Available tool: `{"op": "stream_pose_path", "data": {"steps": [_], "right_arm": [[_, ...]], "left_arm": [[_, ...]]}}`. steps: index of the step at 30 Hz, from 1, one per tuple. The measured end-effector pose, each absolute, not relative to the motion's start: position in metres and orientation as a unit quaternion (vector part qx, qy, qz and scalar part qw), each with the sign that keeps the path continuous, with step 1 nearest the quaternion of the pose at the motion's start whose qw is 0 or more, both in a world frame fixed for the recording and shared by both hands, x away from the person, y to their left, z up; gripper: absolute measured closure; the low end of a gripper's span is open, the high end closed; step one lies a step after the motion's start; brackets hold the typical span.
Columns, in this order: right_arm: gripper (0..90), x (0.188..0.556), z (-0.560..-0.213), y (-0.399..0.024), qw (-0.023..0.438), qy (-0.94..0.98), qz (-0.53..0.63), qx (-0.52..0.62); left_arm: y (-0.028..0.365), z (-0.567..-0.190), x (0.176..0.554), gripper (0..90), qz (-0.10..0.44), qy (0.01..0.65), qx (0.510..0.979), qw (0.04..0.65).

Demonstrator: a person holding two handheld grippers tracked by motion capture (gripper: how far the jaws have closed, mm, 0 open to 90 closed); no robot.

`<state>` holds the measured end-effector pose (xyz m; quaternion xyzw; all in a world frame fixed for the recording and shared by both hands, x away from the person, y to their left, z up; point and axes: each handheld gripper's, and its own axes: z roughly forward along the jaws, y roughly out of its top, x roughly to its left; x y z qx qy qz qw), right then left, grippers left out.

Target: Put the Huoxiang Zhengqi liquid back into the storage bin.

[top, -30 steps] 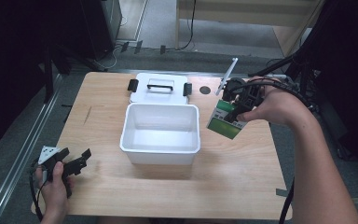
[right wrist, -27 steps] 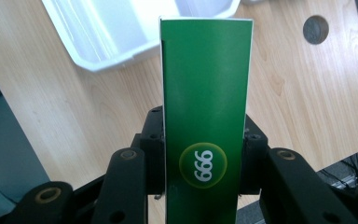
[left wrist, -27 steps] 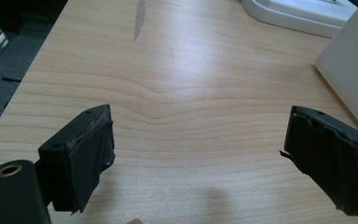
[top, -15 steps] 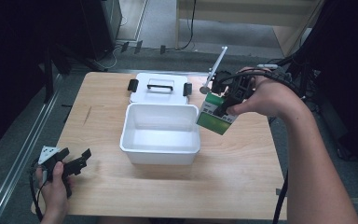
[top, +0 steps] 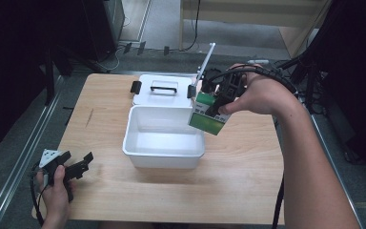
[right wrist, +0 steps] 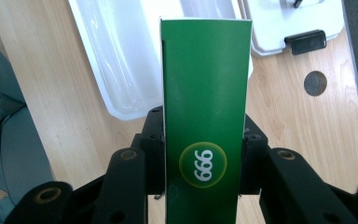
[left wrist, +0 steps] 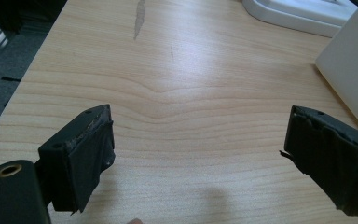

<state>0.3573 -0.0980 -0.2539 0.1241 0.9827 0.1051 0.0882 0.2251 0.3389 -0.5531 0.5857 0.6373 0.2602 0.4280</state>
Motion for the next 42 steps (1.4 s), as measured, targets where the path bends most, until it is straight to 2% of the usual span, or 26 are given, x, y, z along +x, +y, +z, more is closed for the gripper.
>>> {"op": "stream_pose_path", "data": {"steps": [25,42], "right_arm": [[64.3,0.355,-0.264,-0.057,0.094,0.987,0.119,0.042],[64.1,0.365,-0.293,-0.051,0.092,0.990,0.102,0.017]], "left_arm": [[0.339,-0.553,0.225,9.2,0.258,0.638,0.587,0.427],[0.339,-0.553,0.226,9.2,0.256,0.638,0.587,0.427]]}}
